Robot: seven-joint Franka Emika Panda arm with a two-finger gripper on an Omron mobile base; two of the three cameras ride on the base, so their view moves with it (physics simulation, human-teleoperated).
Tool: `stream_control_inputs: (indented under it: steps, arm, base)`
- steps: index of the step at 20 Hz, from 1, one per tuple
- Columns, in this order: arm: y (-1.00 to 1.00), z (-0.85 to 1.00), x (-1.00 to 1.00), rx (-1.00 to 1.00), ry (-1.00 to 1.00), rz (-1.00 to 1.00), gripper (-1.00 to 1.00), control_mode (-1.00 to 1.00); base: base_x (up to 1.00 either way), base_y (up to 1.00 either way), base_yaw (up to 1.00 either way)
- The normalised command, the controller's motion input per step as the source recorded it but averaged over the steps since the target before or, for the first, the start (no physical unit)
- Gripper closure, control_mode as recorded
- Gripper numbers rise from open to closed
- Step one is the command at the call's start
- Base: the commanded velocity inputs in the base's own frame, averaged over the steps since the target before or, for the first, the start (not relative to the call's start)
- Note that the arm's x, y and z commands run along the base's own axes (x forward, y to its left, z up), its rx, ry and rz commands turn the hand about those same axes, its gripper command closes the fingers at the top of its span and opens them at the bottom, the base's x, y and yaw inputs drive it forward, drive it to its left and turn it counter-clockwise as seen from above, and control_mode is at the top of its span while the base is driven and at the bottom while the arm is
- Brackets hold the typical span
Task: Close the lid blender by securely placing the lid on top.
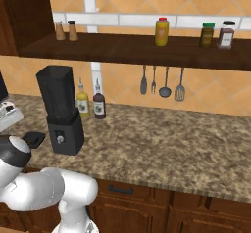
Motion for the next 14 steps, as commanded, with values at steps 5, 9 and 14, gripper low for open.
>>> stream_control_inputs:
  steps: [5,9,14]
  arm:
    - [0.00,-0.14,0.47,0.00,0.05,0.00,-1.00,-1.00]
    - [0.00,-0.07,0.23,0.00,0.00,0.00,-1.00,-1.00]
    - [0.00,-0.32,0.23,0.00,0.00,0.00,-1.00,-1.00]
  base:
    - [0.00,0.00,0.00]
    - [0.00,0.00,0.00]
    - [0.00,0.00,0.00]
